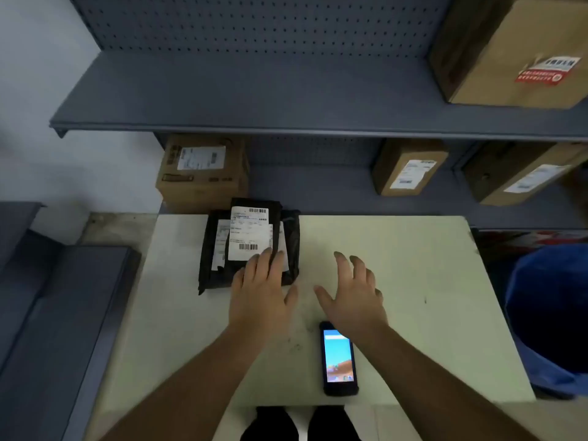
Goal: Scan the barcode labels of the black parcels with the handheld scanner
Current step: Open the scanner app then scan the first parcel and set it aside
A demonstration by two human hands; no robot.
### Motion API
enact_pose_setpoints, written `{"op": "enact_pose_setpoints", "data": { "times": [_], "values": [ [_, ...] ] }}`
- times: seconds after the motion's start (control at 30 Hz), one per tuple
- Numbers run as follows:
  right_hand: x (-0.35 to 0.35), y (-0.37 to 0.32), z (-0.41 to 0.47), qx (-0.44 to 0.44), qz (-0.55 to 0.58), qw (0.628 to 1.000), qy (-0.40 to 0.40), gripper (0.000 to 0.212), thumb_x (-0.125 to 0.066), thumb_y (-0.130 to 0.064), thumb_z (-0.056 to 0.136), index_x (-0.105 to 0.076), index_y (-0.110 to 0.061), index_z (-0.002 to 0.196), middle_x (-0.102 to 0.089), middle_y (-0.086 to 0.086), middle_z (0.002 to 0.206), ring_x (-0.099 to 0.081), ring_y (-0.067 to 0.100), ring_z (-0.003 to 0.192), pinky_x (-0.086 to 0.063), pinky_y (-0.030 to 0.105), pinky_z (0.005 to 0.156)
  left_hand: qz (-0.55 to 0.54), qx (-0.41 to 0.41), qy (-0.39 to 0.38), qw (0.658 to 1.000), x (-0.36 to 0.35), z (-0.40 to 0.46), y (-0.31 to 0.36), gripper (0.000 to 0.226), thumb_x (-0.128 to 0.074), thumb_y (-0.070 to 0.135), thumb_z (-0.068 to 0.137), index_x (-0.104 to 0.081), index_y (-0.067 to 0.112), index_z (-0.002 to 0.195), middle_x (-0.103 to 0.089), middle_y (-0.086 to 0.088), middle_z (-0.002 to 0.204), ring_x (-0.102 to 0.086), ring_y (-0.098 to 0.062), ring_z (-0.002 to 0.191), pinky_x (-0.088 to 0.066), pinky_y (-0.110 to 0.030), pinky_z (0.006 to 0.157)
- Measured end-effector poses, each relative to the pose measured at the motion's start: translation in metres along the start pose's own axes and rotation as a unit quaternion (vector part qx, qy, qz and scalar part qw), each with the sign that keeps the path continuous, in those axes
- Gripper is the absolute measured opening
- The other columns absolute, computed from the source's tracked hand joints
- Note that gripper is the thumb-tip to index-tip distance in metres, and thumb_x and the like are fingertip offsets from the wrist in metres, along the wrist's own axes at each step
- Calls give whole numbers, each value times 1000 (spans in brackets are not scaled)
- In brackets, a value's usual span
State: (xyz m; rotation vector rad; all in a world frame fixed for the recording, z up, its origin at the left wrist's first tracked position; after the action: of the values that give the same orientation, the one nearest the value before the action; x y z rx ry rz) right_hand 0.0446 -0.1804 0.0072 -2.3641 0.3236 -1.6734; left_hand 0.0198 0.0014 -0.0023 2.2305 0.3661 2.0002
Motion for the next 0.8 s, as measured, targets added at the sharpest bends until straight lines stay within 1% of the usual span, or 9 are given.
{"op": "enact_pose_setpoints", "data": {
  "times": [0.03,0.17,0.3,0.4,0.5,0.63,0.8],
  "values": [
    [-6,3,-1,-8,5,1000,-19,83,-50,-65,103,-18,-31,172,-23,6,177,-29,30,158,-42,54,120,-5,7,-25,1000,-5,-1,-2,72,-37,58,92,-44,23,155,-48,-5,158,-45,-29,145,-39,-50,114],
    [-32,16,-9,-31,18,997,-63,84,-52,-62,104,-17,-29,172,-21,7,176,-27,31,158,-42,55,118,8,31,-54,998,-28,-11,-11,76,-34,60,95,-35,23,160,-39,-5,165,-34,-29,153,-32,-50,120],
    [-56,28,-20,-48,27,994,-93,85,-54,-59,103,-16,-29,172,-20,6,175,-26,30,157,-44,55,116,9,43,-107,993,-50,-24,-16,75,-33,60,100,-24,25,165,-23,-3,172,-22,-26,159,-24,-47,126],
    [-73,38,-26,-70,31,991,-107,84,-54,-58,104,-16,-28,172,-21,5,174,-29,29,155,-46,52,113,6,51,-126,991,-64,-35,-19,76,-29,61,98,-24,26,165,-23,-2,173,-22,-25,158,-24,-46,125],
    [-89,49,-31,-104,40,986,-121,85,-54,-58,104,-16,-25,172,-22,5,173,-30,29,154,-46,51,112,7,62,-157,986,-77,-43,-24,74,-33,60,102,-17,28,166,-16,-1,175,-16,-24,160,-20,-45,126],
    [-107,61,-34,-150,45,979,-131,87,-61,-53,102,-18,-20,170,-32,5,166,-38,30,147,-50,51,107,6,72,-193,979,-89,-54,-28,73,-32,58,103,-15,27,166,-13,-1,175,-14,-24,160,-20,-44,126],
    [-126,69,-35,-204,74,967,-134,84,-67,-49,99,-26,-17,165,-41,6,157,-43,31,140,-52,54,105,11,65,-221,973,-103,-72,-33,73,-33,57,103,-14,27,166,-14,0,174,-15,-23,159,-23,-43,125]
  ]
}}
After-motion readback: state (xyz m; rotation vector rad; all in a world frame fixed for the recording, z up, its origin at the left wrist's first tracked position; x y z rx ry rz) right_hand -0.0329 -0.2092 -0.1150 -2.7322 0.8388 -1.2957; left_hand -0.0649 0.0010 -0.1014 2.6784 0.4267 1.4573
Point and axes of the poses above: each hand's wrist, its own z-axis towards the middle knuckle, its own x-axis out of the back of the hand, y = z × x, the point moved 2 cm from there along z, towards the middle knuckle
